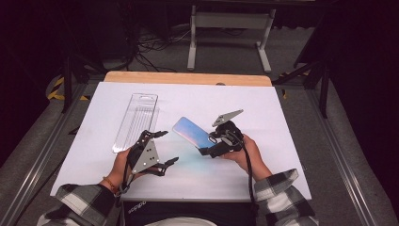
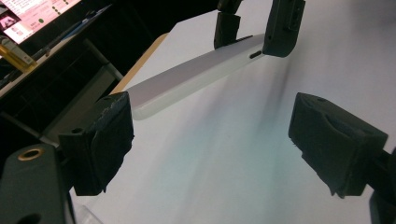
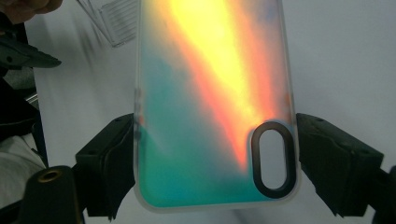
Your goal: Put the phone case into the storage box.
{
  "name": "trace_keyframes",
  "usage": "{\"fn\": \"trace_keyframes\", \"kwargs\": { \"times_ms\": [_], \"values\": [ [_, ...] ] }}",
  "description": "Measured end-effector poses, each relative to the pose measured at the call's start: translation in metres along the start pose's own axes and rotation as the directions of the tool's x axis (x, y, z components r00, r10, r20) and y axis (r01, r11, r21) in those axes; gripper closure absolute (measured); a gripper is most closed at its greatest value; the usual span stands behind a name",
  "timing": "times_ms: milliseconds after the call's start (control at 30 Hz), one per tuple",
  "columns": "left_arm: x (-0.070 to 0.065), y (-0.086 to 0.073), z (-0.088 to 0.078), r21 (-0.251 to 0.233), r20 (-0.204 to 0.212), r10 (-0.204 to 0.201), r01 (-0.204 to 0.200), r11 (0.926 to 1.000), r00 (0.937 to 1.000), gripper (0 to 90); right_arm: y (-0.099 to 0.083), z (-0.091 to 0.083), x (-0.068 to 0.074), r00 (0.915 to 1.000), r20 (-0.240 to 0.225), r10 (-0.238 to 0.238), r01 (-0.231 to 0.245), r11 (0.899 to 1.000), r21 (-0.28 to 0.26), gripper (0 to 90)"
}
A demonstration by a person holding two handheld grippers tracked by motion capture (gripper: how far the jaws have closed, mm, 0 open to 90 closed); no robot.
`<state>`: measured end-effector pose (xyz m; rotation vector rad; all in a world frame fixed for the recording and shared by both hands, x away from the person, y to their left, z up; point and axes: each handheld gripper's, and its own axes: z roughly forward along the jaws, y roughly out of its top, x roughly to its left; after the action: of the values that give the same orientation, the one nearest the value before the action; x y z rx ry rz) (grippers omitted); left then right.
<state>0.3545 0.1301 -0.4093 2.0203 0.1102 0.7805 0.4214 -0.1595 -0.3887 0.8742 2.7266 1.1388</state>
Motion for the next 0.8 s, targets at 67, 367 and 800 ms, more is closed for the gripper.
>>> {"fn": "trace_keyframes", "kwargs": {
  "times_ms": [67,367,800],
  "values": [
    [0.0,0.0,0.0,0.0,0.0,0.006,-0.006,1.0,1.0,14.8,0.0,0.002,0.001,1.0,-0.003,-0.005,0.005,1.0,0.007,17.8],
    [-0.004,0.003,0.004,0.011,-0.021,0.046,-0.046,0.9989,0.9987,16.4,0.001,0.007,0.005,1.0,-0.004,-0.007,0.008,1.0,0.028,17.8],
    [-0.009,0.002,0.007,0.047,-0.073,0.113,-0.11,0.9928,0.9909,21.6,0.003,0.012,0.005,0.9998,-0.009,0.017,-0.017,0.999,0.041,17.8]
  ]
}}
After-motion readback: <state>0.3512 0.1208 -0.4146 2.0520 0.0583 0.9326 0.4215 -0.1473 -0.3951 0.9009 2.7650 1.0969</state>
